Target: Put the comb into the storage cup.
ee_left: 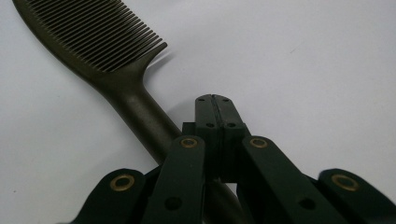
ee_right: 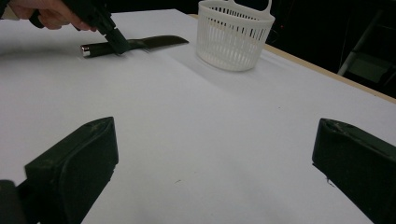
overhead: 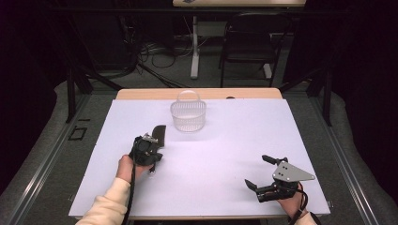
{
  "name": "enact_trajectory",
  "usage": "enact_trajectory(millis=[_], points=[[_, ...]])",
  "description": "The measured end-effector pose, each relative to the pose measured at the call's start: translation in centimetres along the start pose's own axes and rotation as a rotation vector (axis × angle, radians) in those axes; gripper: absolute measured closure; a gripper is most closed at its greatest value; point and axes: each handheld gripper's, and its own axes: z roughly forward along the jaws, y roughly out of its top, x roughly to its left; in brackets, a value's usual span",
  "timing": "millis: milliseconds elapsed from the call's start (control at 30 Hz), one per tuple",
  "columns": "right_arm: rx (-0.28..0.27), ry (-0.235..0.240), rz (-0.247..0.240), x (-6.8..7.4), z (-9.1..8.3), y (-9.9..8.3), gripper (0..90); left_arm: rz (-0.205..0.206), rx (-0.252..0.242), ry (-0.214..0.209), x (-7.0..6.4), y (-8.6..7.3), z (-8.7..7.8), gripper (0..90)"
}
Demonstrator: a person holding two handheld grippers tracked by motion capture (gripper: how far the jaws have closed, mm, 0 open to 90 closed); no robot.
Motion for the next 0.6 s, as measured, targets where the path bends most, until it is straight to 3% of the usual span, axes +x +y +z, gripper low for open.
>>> enact_trajectory(millis=[600], points=[[0.002, 0.005, -0.002, 0.04, -0.03, 0.01, 0.0, 0.010, 0.016, 0.022, 0.34, -0.13, -0.03, 89.9]])
